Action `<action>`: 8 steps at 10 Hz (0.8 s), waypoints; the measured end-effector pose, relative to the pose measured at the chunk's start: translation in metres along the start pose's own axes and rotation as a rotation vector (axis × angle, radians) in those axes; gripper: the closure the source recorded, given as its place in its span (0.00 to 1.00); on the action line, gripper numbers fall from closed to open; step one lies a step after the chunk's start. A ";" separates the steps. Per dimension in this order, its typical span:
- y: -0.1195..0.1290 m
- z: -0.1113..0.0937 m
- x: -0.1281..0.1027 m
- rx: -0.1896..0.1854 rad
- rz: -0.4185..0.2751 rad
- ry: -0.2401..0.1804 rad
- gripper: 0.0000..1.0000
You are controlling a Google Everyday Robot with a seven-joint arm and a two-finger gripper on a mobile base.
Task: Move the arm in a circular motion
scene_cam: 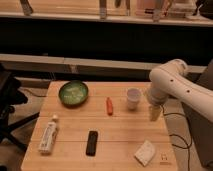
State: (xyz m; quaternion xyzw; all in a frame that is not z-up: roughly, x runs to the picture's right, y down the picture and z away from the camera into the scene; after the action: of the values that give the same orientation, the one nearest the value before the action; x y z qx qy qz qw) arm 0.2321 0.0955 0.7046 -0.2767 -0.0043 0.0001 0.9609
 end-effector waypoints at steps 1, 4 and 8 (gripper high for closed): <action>0.001 -0.001 0.000 0.000 -0.001 -0.001 0.20; -0.004 0.000 0.000 0.003 0.005 -0.002 0.20; -0.004 0.000 0.001 -0.004 0.006 0.001 0.20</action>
State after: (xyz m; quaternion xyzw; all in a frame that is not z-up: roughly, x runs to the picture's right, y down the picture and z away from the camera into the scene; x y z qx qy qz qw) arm 0.2331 0.0924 0.7065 -0.2786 -0.0028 0.0030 0.9604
